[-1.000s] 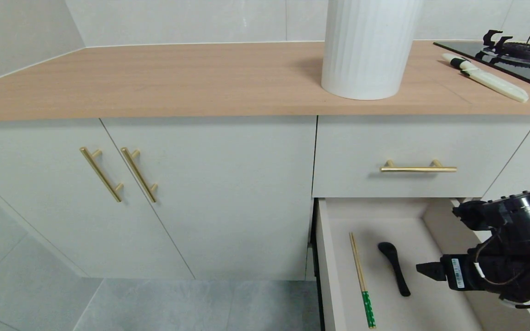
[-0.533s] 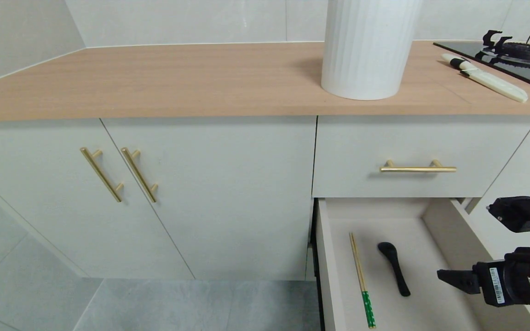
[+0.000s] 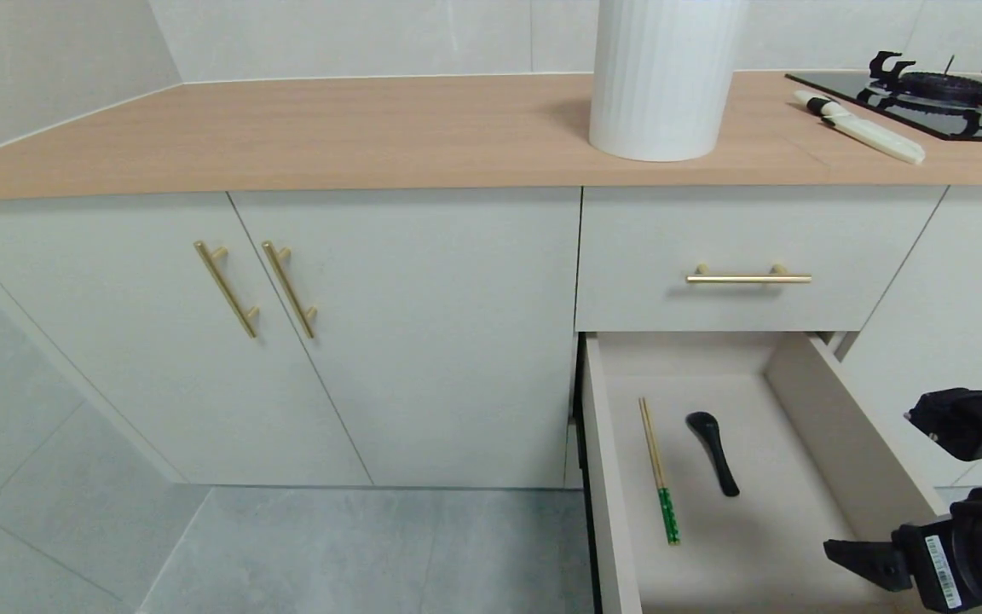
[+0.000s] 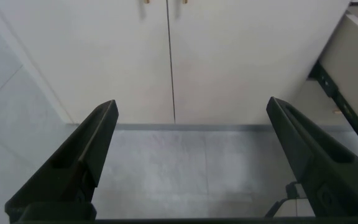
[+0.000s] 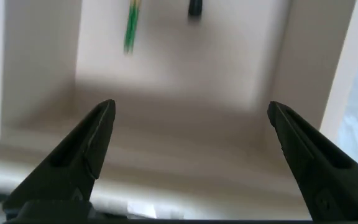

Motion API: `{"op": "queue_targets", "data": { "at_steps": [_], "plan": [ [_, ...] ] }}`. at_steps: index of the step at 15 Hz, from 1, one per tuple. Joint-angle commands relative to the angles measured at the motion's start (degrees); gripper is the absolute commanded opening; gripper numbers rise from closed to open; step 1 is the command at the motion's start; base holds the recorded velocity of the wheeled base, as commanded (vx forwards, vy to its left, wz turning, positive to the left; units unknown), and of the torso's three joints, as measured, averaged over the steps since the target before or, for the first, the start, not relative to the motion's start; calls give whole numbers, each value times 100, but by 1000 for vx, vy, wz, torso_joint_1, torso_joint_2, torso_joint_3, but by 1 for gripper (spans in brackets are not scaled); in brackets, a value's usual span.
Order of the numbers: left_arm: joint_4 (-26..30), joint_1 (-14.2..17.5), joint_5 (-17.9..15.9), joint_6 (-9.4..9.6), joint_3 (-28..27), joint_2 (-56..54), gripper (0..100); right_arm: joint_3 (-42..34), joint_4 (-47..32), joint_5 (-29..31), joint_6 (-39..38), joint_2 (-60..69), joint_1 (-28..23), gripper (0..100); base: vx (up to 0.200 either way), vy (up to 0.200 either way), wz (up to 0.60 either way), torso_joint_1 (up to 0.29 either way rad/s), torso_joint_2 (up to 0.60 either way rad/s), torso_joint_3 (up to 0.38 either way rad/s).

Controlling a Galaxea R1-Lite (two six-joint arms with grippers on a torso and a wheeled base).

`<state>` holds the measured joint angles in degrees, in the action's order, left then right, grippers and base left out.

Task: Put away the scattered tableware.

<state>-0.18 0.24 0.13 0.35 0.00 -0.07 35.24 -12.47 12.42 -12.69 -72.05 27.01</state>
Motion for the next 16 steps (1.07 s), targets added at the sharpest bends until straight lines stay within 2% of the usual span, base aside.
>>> {"op": "queue_targets", "data": {
  "at_steps": [1,3,7,12,16],
  "plan": [
    [1,2,4,0,0,7,100,-9,-54,-3,39,24,85,100,-200,0,0,2,7,2],
    [1,2,-5,-9,0,7,100,-44,-291,-3,223,59,190,100,-200,0,0,5,-2,5],
    [1,2,4,-9,0,7,100,-97,-713,-47,267,112,638,100,0,0,0,0,0,0],
    [1,2,4,-27,0,7,100,-123,-669,-38,144,-670,691,100,0,0,0,0,0,0],
    [1,2,4,-18,0,7,100,-114,-326,-3,-295,-1259,656,100,0,0,0,0,0,0]
  ]
}}
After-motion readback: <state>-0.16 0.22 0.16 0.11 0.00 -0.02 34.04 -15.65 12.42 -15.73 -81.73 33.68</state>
